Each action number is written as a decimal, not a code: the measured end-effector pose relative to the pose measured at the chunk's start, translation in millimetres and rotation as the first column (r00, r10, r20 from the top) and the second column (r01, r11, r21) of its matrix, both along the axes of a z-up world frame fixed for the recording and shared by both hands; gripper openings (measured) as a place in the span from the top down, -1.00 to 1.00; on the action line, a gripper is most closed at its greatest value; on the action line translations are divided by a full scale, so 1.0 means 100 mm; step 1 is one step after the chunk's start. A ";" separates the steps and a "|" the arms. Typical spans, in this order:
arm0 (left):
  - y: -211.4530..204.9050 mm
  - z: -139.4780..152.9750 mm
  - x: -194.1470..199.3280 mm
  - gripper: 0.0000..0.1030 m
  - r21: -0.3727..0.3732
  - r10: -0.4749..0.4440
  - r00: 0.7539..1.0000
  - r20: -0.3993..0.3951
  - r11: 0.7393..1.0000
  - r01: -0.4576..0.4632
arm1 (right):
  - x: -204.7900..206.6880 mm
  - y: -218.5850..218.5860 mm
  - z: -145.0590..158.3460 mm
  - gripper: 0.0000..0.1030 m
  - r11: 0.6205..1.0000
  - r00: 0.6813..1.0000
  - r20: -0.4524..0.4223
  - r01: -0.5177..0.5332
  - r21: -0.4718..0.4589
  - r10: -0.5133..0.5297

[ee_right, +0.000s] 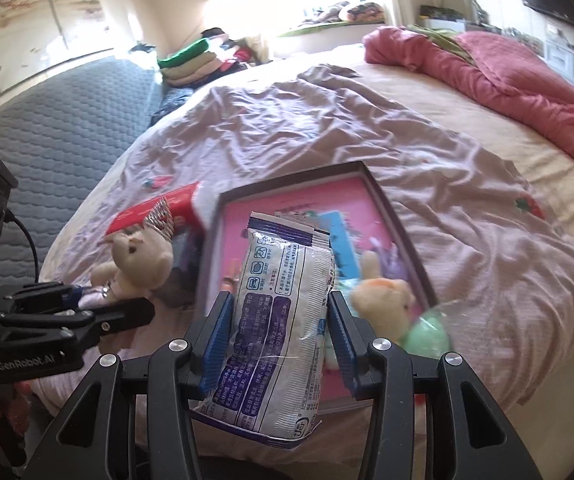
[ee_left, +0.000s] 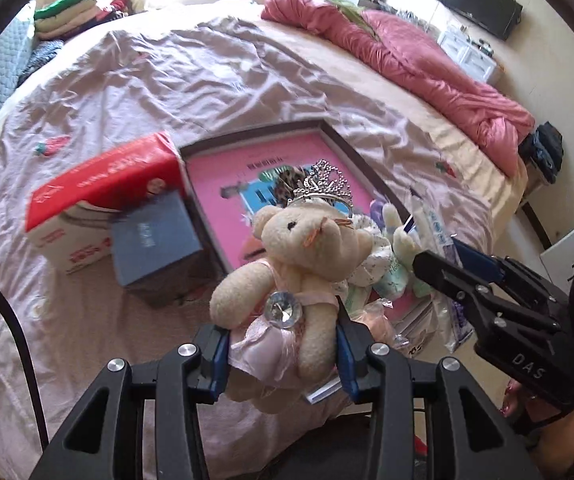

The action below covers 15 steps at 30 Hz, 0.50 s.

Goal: Organize soft objects
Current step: 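Carry the plush bear with the left tool while the right tool carries the pad pack over the tray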

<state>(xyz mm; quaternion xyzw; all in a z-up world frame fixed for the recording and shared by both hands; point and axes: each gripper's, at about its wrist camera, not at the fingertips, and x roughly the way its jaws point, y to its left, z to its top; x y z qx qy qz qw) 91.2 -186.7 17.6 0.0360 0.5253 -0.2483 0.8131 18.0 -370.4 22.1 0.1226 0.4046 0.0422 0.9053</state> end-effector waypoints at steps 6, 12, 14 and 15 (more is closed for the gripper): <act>-0.20 -0.30 0.16 0.13 0.023 -0.011 0.998 -0.055 1.000 0.012 | 0.09 -0.12 -0.20 0.06 1.000 0.999 -0.041 0.022 0.004 -0.022; -0.29 -0.47 0.21 0.08 0.039 -0.018 0.996 -0.083 0.999 0.022 | 0.23 -0.11 -0.37 0.06 1.000 0.998 -0.067 0.018 0.004 -0.018; -0.30 -0.50 0.22 0.07 0.031 -0.020 0.996 -0.092 0.999 0.023 | 0.26 -0.10 -0.39 0.05 1.000 0.998 -0.066 0.019 0.000 -0.019; -0.30 -0.50 0.22 0.05 0.023 -0.019 0.996 -0.091 1.000 0.021 | 0.27 -0.10 -0.41 0.05 1.000 0.998 -0.067 0.020 -0.001 -0.020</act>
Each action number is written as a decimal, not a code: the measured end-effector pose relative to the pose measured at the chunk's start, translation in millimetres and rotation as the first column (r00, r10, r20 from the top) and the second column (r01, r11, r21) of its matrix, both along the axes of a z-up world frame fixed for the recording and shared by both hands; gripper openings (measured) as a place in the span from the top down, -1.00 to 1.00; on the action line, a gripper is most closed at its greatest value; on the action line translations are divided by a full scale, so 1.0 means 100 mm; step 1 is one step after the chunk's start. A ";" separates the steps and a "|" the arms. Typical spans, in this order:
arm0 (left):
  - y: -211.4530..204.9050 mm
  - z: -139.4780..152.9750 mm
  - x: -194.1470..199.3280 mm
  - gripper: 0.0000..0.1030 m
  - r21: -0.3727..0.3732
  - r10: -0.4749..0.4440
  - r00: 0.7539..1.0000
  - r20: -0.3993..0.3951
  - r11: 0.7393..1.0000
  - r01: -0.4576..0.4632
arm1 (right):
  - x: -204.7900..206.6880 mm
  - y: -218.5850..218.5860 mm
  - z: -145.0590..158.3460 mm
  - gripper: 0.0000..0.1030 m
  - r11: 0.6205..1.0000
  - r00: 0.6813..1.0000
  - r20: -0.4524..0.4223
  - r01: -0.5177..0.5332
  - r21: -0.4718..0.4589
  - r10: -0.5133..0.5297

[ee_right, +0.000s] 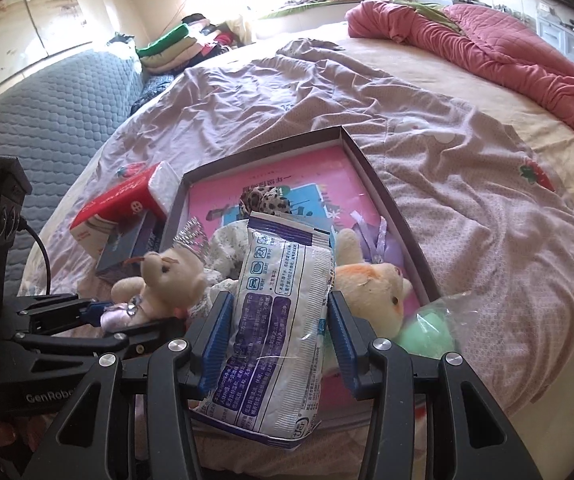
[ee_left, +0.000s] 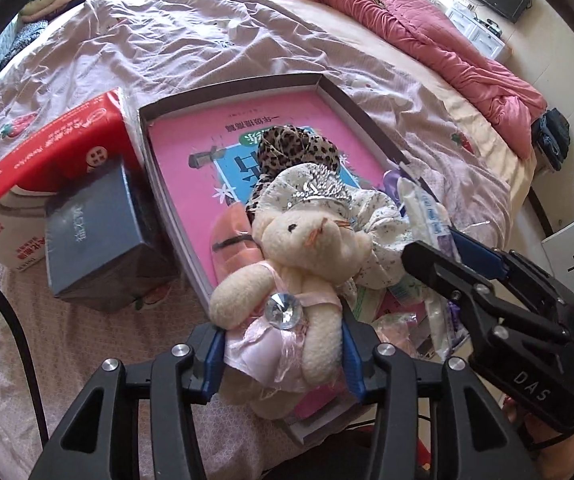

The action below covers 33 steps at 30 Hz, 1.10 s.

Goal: Organize soft objects
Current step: 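Carry the plush bear with the left tool while the right tool carries the pad pack over the tray, then lower the bear into the tray and open the left tool while the right tool releases the pad pack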

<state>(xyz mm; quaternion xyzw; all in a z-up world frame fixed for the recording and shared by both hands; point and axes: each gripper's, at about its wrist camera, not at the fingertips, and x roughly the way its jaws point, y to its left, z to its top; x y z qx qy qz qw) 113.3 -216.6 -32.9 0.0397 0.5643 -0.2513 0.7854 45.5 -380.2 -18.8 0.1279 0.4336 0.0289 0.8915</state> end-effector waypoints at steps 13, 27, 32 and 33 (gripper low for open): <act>0.00 -0.04 0.02 -0.04 -0.003 0.003 1.000 0.004 1.000 -0.003 | 0.06 0.03 -0.05 0.03 1.000 1.000 0.000 0.007 -0.009 -0.007; 0.02 -0.06 0.04 -0.13 -0.008 0.005 1.000 -0.004 1.000 -0.005 | 0.08 0.04 -0.02 0.02 0.999 1.000 0.000 0.012 -0.034 -0.012; 0.03 -0.06 0.03 -0.14 -0.009 0.006 1.000 0.001 1.000 -0.006 | 0.08 0.03 -0.01 0.01 0.999 1.000 0.004 0.015 -0.043 -0.015; 0.03 -0.06 0.04 -0.14 -0.011 0.008 1.000 0.003 1.000 -0.008 | 0.08 0.03 -0.01 0.01 0.999 1.000 0.004 0.014 -0.043 -0.014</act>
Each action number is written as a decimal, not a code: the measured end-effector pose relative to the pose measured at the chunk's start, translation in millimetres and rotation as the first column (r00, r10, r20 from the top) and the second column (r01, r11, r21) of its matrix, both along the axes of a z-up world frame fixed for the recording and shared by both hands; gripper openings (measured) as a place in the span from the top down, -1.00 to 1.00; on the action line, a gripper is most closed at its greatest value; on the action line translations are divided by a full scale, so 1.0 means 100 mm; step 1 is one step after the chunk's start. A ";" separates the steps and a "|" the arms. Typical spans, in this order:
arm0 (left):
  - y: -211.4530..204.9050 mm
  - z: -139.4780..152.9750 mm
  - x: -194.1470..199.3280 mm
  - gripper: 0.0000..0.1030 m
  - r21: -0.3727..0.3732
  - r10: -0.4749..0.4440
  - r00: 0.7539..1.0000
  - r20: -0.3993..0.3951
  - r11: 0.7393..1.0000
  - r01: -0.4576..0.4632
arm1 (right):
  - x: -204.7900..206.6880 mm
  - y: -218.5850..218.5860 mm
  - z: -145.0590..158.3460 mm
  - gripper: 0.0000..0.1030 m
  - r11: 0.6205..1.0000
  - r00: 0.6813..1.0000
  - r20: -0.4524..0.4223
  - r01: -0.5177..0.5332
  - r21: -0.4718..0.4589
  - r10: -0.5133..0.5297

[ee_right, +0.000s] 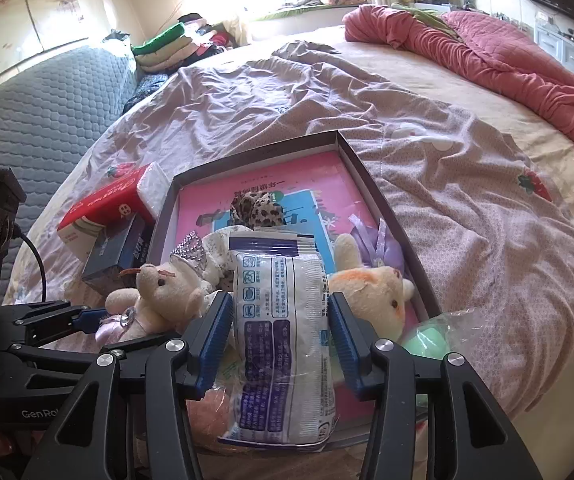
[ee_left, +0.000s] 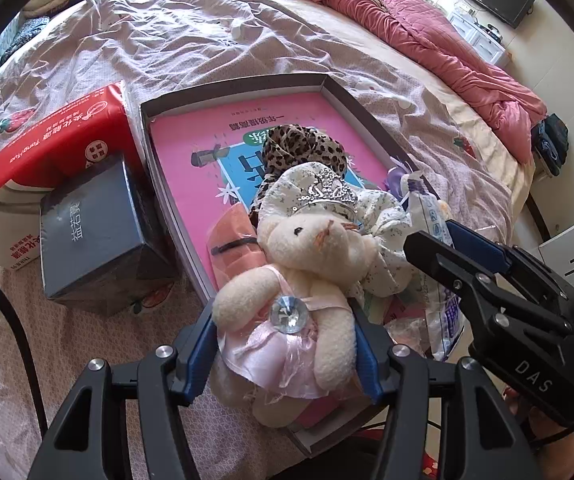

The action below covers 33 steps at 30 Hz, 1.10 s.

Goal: Organize soft objects
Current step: 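Lower the bear into the tray and open the left tool while the right tool releases the pad pack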

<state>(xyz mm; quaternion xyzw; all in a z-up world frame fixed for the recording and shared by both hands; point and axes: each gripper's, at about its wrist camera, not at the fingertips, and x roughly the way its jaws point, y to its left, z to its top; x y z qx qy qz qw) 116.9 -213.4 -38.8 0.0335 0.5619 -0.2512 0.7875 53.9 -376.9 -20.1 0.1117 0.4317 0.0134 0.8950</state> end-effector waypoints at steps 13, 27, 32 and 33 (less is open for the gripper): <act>0.05 -0.02 0.04 -0.35 -0.012 0.013 1.000 -0.005 1.000 -0.013 | -0.03 -0.01 0.07 -0.23 0.999 0.999 0.033 0.004 -0.036 -0.003; 0.03 0.03 -0.01 -0.40 -0.025 0.002 1.000 0.007 1.000 -0.002 | -0.09 -0.08 0.18 -0.41 0.998 0.998 0.052 0.026 -0.062 -0.022; 0.03 0.08 -0.02 -0.52 -0.021 0.011 1.000 0.022 1.000 -0.010 | -0.11 -0.09 0.19 -0.43 0.997 0.999 0.046 0.028 -0.075 -0.025; 0.03 0.09 -0.02 -0.53 -0.020 0.013 1.000 0.024 1.000 -0.013 | -0.12 -0.09 0.18 -0.43 0.997 0.999 0.044 0.028 -0.076 -0.025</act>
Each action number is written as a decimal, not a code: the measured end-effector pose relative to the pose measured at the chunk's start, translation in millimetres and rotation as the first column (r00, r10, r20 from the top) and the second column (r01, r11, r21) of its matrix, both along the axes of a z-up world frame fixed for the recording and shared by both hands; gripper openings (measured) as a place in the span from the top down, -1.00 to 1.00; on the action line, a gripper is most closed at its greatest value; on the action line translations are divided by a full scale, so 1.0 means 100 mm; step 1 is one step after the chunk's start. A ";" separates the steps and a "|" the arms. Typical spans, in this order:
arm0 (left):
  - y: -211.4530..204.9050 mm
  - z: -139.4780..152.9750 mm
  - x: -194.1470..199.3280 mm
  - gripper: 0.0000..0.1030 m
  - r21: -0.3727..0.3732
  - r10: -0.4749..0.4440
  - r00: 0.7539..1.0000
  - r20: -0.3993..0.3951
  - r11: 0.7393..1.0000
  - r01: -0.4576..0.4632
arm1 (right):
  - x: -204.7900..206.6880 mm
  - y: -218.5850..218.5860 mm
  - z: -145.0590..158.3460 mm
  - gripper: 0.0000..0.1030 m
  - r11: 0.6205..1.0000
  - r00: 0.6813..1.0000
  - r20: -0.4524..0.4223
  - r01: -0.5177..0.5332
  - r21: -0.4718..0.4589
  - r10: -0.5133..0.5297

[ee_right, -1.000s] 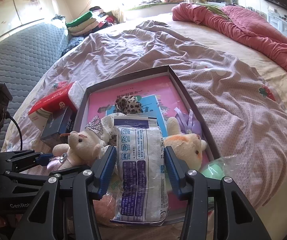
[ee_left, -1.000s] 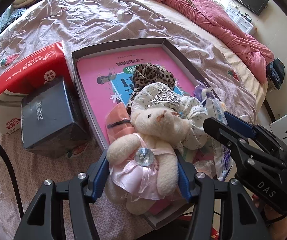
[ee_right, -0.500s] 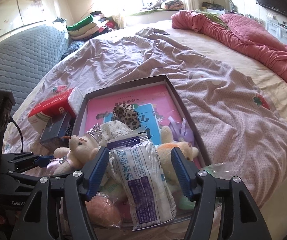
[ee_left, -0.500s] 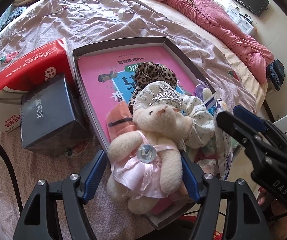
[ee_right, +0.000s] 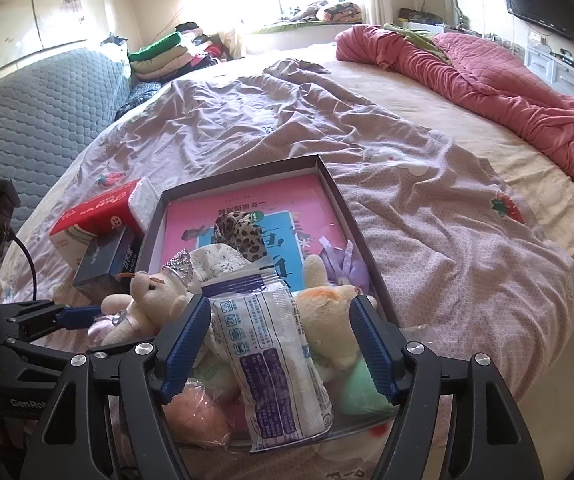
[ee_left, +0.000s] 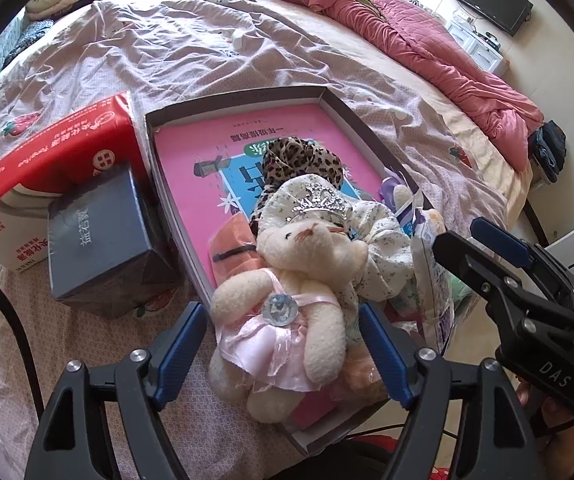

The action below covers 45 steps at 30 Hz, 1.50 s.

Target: Organize soft objects

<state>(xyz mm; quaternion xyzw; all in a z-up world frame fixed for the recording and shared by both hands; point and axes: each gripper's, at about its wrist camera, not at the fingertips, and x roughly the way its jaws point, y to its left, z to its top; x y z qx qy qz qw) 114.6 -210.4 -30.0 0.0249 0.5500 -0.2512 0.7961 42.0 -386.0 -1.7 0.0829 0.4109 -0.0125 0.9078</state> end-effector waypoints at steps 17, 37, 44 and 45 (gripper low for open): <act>0.22 0.16 -0.10 -0.73 0.031 0.083 0.995 0.050 0.996 -0.085 | -0.11 0.06 0.12 -0.47 0.999 1.000 0.023 -0.010 -0.051 0.011; 0.86 0.51 -0.98 -0.77 0.076 0.282 0.940 0.192 0.951 -0.300 | -0.74 0.50 0.44 -0.55 0.981 0.981 0.083 -0.164 -0.105 0.173; 0.94 0.55 -1.31 -0.77 0.076 0.281 0.937 0.206 0.950 -0.301 | -1.00 0.67 0.51 -0.55 0.975 0.973 0.095 -0.200 -0.099 0.210; 0.96 0.55 -1.35 -0.77 0.072 0.283 0.936 0.208 0.950 -0.304 | -1.03 0.69 0.53 -0.55 0.974 0.972 0.099 -0.201 -0.101 0.211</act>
